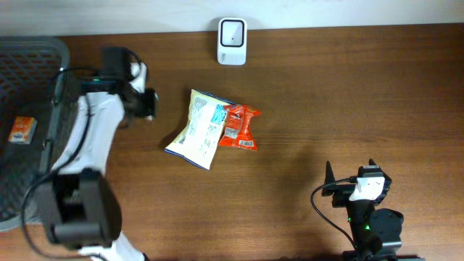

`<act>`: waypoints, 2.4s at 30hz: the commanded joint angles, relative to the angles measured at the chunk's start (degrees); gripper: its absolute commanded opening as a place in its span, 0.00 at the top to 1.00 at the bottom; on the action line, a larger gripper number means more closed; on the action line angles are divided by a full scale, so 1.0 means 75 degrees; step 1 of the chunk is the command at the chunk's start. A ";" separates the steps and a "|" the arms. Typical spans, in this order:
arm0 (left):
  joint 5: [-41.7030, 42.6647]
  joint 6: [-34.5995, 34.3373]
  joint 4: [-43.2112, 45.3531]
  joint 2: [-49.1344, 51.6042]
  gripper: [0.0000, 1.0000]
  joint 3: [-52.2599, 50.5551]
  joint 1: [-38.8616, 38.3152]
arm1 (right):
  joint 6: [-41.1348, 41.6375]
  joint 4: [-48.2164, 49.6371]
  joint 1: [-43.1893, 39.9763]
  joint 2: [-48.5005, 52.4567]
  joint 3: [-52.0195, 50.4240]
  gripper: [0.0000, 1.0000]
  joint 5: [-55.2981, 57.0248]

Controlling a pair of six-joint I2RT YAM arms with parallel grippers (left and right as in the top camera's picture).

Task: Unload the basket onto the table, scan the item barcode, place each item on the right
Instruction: 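Carry the green tissue pack out and place it left of the bags, then reach the left gripper into the basket and grasp the orange pack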

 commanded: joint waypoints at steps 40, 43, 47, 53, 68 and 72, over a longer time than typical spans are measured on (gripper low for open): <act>-0.2506 -0.1725 -0.1778 0.0621 0.01 0.5482 0.3920 | 0.0038 -0.0099 0.0050 -0.0023 -0.0012 0.01 0.0035; -0.2372 -0.0481 -0.1571 0.1139 0.01 0.4905 0.4182 | 0.0038 -0.0099 0.0050 -0.0023 -0.0012 0.02 0.0035; -0.2372 -0.0064 -0.0930 0.1355 0.05 0.3917 0.4182 | 0.0038 -0.0099 0.0050 -0.0023 -0.0012 0.02 0.0035; -0.2369 0.0367 0.0466 0.1355 0.05 0.2034 0.4194 | 0.0035 -0.0099 0.0050 -0.0023 -0.0012 0.01 0.0035; -0.1728 0.1766 0.2413 0.1614 0.07 0.0985 0.4406 | 0.0035 -0.0099 0.0050 -0.0023 -0.0012 0.02 0.0035; -0.1740 0.2040 0.2419 0.1944 0.12 0.0985 0.4517 | 0.0038 -0.0099 0.0050 -0.0023 -0.0012 0.02 0.0035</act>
